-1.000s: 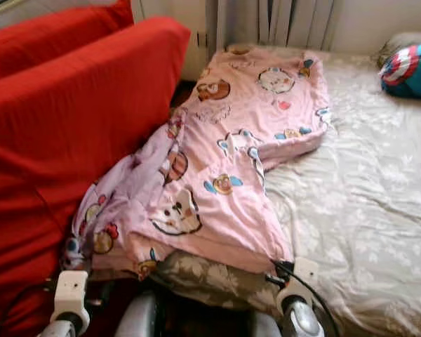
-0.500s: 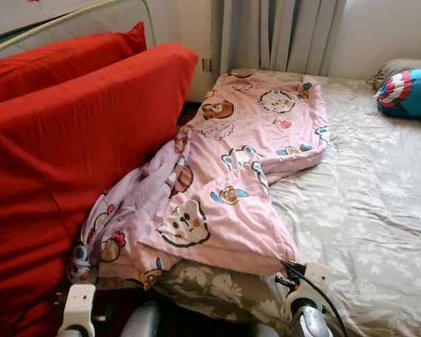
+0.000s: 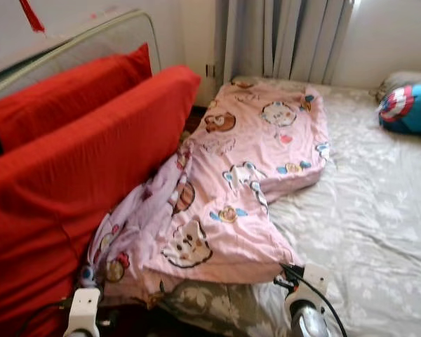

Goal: Clean up the room

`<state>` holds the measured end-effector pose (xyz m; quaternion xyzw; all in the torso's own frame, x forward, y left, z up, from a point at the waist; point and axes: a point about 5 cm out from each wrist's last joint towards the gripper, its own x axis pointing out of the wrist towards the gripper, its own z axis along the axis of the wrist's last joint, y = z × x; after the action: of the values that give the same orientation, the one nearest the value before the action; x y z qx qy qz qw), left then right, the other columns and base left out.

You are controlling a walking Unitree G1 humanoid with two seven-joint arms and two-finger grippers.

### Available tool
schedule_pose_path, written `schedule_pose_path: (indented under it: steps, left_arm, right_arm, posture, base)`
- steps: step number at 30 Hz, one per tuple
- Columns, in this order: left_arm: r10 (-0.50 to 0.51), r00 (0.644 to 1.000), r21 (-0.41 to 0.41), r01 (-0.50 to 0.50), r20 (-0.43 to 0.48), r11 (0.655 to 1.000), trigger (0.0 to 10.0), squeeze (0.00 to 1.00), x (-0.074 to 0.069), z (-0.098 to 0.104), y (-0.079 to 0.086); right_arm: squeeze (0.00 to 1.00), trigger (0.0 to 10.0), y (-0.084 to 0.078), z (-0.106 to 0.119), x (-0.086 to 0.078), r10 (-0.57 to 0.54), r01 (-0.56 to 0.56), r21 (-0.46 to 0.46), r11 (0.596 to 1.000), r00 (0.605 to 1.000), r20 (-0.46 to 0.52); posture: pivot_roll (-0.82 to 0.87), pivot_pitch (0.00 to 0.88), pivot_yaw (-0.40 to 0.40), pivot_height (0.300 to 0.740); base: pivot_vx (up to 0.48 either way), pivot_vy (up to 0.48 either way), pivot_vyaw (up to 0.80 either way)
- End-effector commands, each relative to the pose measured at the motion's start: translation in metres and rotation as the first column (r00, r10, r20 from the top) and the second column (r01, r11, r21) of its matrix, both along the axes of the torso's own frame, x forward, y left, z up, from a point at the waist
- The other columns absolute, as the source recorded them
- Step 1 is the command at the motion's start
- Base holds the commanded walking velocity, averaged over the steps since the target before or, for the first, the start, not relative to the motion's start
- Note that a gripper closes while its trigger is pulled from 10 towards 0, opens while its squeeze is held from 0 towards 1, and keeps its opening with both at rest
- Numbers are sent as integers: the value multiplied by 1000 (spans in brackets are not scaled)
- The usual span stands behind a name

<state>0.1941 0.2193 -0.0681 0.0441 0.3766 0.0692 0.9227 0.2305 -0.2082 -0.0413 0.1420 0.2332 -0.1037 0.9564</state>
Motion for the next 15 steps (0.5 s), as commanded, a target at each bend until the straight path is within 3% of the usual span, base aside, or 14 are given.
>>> schedule_pose_path:
  steps: [1, 15]
  left_arm:
    - [22, 999, -3, -22, -24, 1000, 10000, 0, -6, -4, 1]
    - [36, 998, -19, -37, -50, 999, 10000, 0, -12, -7, 2]
  right_arm:
    - [0, 10000, 1, -2, -2, -2, 2, 1, 1000, 1000, -21]
    - [0, 10000, 7, -1, 2, 15, -15, 2, 1000, 1000, -16]
  posture:
    - [-10, 0, -10, 740]
    - [-2, 0, -9, 740]
  base:
    - [0, 0, 0]
    - [0, 0, 0]
